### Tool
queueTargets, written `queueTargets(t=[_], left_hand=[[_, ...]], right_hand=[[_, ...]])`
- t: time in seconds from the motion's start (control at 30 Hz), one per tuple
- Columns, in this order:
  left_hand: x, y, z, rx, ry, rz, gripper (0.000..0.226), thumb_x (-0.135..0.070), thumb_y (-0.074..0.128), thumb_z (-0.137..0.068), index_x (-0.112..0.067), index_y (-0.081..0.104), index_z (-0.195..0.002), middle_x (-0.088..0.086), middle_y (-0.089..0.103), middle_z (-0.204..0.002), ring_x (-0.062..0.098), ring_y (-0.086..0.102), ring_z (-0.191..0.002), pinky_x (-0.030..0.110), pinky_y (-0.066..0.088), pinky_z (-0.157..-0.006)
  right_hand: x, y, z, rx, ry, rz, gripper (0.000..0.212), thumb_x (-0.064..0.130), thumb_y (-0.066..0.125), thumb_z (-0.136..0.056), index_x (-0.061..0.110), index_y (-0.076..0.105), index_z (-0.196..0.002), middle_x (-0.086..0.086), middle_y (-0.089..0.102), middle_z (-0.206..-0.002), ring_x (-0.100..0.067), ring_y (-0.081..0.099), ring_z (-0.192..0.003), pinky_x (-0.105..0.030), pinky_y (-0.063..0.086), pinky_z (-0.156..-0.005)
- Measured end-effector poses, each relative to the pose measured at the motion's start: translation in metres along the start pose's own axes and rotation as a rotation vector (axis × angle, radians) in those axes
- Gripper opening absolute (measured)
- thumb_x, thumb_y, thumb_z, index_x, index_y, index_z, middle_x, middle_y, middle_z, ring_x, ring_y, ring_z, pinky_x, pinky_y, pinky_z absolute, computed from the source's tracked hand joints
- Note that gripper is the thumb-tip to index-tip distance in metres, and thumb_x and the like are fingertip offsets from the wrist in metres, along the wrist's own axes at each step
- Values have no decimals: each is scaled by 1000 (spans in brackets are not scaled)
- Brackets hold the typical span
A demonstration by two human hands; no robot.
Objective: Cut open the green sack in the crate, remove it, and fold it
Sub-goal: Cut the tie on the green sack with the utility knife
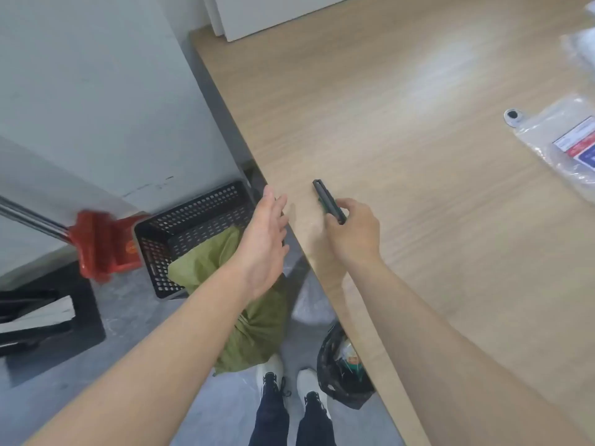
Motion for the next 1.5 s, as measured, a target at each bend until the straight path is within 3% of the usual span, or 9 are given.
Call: queueTargets(t=[0.17, 0.37, 0.5, 0.63, 0.73, 0.87, 0.97, 1.2, 1.5], left_hand=[[2, -3, -11, 16, -13, -2, 79, -73, 22, -99, -29, 19, -165, 7, 15, -173, 24, 9, -159, 52, 7, -129], [8, -14, -16, -3, 4, 22, 79, -74, 23, -98, -31, 22, -164, 9, 16, -172, 25, 11, -159, 52, 10, -128], [13, -18, -9, -27, 6, 27, 79, -74, 24, -98, -31, 23, -164, 11, 16, -172, 27, 12, -159, 52, 11, -128], [10, -18, 5, -63, 32, 42, 78, -73, 25, -99, -30, 23, -164, 12, 17, -172, 27, 12, -159, 51, 12, -128], [4, -19, 18, -90, 62, 55, 78, -72, 26, -99, -29, 24, -164, 12, 18, -172, 27, 14, -159, 52, 13, -128], [-6, -21, 38, -132, 115, 78, 76, -71, 26, -100, -28, 26, -163, 13, 20, -171, 28, 15, -158, 51, 15, -127], [-12, -22, 60, -165, 157, 97, 76, -71, 26, -100, -28, 27, -163, 13, 23, -170, 28, 17, -158, 50, 18, -126], [-21, -31, 119, -254, 250, 141, 76, -71, 26, -100, -27, 28, -163, 14, 24, -169, 28, 18, -157, 52, 17, -127], [-31, -71, 188, -361, 350, 203, 75, -69, 28, -101, -26, 29, -162, 15, 26, -168, 27, 21, -157, 49, 20, -124]], right_hand=[[-13, 12, -8, -52, 33, 84, 44, 10, 61, -89, 23, 63, -132, -1, 64, -125, -24, 62, -112, -45, 46, -104], [-26, 19, -7, -123, 48, 29, 36, 7, 70, -83, 18, 61, -116, -2, 65, -108, -19, 60, -96, -21, 40, -71], [-32, 26, -3, -24, 165, 13, 37, 23, 80, -83, 16, 58, -112, -3, 67, -108, -16, 59, -93, -21, 40, -70], [-32, 31, 8, 81, 197, 25, 18, 27, 80, -82, 14, 69, -86, 0, 72, -83, -17, 68, -79, -24, 46, -56], [-33, 37, 24, 141, 277, -186, 21, 25, 79, -85, 7, 70, -81, -2, 69, -72, -17, 66, -66, -23, 43, -49], [-15, 42, 48, 268, 320, -689, 24, 14, 74, -93, 1, 60, -107, -13, 74, -85, -27, 73, -77, -40, 63, -74], [13, 35, 68, 422, 237, -862, 27, 13, 64, -101, 6, 45, -118, -19, 70, -94, -29, 75, -80, -46, 64, -74], [61, 22, 109, 538, -35, -844, 20, 9, 56, -105, 5, 43, -119, -17, 66, -85, -30, 70, -72, -44, 64, -74], [106, 32, 164, 629, -149, -784, 18, 19, 58, -105, 9, 47, -115, -14, 66, -83, -30, 71, -70, -49, 63, -78]])
Point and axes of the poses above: each hand's wrist, its own z-axis away from the middle knuckle, its own y-axis out of the palm, x = y × z, the point moved 5 cm from there along -z, towards the middle knuckle
